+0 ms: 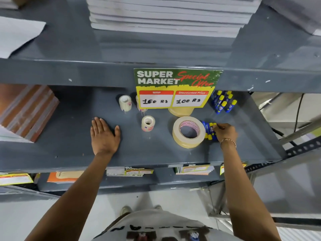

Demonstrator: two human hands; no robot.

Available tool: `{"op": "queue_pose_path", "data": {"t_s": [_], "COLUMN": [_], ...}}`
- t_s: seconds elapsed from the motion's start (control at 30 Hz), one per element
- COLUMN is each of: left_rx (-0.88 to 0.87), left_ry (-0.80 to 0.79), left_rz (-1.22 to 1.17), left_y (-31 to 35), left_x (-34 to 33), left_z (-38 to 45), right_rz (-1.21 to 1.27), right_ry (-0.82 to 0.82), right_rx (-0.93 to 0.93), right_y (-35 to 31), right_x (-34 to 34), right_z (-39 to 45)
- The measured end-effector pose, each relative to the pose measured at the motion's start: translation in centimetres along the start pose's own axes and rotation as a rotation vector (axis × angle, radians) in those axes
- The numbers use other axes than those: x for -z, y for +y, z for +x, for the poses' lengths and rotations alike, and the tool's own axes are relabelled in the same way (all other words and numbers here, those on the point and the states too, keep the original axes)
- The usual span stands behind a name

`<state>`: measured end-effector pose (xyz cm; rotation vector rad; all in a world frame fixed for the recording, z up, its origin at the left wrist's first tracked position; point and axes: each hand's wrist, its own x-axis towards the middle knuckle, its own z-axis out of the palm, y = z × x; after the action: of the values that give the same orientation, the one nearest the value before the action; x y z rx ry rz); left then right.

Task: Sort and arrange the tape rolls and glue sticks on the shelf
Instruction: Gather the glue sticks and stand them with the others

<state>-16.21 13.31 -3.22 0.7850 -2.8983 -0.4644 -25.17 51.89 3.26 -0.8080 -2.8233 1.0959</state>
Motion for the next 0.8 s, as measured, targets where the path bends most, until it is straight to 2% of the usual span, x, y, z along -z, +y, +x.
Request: {"op": "queue_pose_path", "data": {"t_s": [0.13, 0.23, 0.33, 0.43, 0.53, 0.63, 0.8], "left_rx": [0.011, 0.026, 0.027, -0.019, -0.115, -0.21, -0.24], "left_ry": [-0.022, -0.037, -0.006, -0.005, -0.054, -0.141, -0.059], "left_rz": [0.012, -0.037, -0.115, -0.088, -0.037, 0.011, 0.014], "left_y": [-0.1, 0.0, -0.1, -1.8, -4.1, -5.5, -5.9], "left_x": [0.0, 0.3, 0.8, 1.9, 2.6, 2.4, 1.5], "left_z": [0.2, 0.4, 1.2, 3.4, 5.5, 6.0, 5.5], "right_rz": [-0.099, -0.097, -0.048, -0.254, -0.473, -0.613, -0.684], "right_ry": [0.076, 0.066, -0.143, -0.416, -0.54, -0.515, -0.442], "right_rx": [0.076, 0.326, 0.592, 0.778, 0.776, 0.8, 0.808], "right_y": [-1.8, -5.9, -10.3, -13.2, -14.6, -15.0, -15.4], "right_x": [0.3, -1.0, -4.4, -8.5, -11.0, -12.0, -12.3], "right_z": [-1.2, -3.9, -8.5, -12.4, -13.2, -12.7, -12.9]}}
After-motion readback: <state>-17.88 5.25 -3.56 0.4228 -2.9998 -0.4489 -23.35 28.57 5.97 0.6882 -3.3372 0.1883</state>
